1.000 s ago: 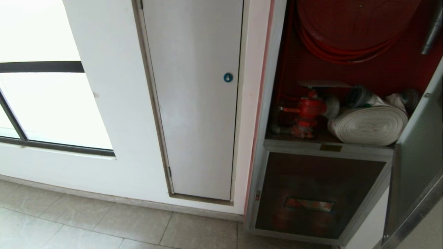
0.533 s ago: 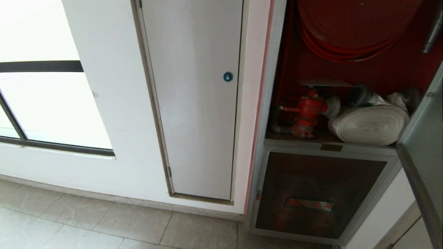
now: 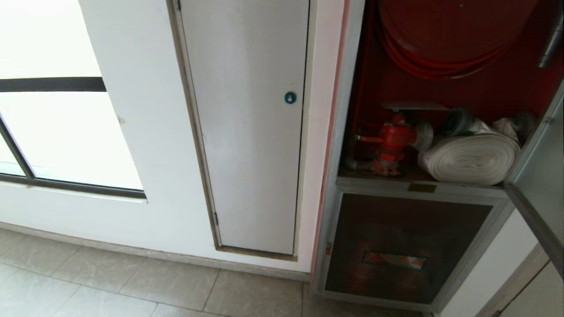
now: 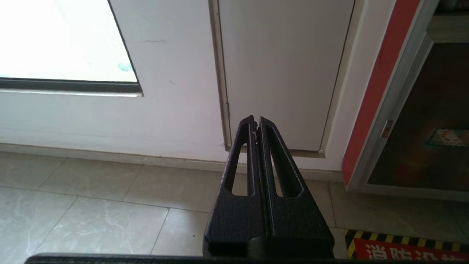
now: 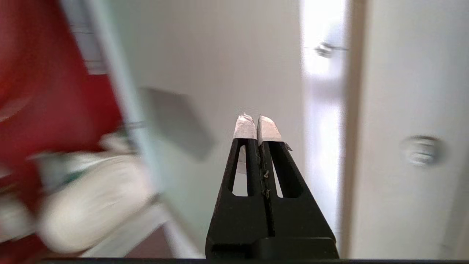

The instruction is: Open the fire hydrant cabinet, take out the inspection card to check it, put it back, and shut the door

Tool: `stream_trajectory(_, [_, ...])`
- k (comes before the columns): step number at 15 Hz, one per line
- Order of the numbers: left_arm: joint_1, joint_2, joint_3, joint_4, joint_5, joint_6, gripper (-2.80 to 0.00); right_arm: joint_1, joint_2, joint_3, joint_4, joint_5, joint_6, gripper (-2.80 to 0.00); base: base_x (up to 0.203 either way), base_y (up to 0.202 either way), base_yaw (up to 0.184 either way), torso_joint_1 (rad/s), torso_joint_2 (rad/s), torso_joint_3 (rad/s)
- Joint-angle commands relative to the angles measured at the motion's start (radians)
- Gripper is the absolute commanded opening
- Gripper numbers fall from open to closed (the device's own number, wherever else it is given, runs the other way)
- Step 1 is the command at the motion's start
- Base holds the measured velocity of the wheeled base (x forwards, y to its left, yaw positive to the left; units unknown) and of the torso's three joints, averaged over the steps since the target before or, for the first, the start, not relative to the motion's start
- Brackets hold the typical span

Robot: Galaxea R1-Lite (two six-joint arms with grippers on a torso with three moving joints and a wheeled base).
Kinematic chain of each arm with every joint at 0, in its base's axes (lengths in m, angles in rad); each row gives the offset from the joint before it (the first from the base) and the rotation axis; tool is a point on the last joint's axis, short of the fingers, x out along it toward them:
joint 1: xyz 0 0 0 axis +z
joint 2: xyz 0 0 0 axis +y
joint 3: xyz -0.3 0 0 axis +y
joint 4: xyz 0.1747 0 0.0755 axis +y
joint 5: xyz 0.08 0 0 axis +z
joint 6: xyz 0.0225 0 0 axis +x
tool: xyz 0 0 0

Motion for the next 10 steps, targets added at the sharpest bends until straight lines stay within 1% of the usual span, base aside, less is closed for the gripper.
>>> stream_trajectory(1, [0.0,0.001,0.006,0.0,0.0,0.0,-2.8,-0.084,0.046,-0.002,-0.008,-0.004,-0.001,-2.8,0.0,0.0,0.0,0.0,0.0,0.0])
stream_trajectory(4, [0.0,0.001,0.006,0.0,0.0,0.0,-2.8,-0.157,0.094,-0.022,-0.01,-0.002,0.0,-2.8,0.0,0.0,0.0,0.0,0.0,0.0])
stream_trajectory(10, [0.0,0.001,0.006,0.0,0.0,0.0,-2.8,-0.22,0.134,-0.027,-0.013,0.005,0.001,-2.8,0.0,0.0,0.0,0.0,0.0,0.0])
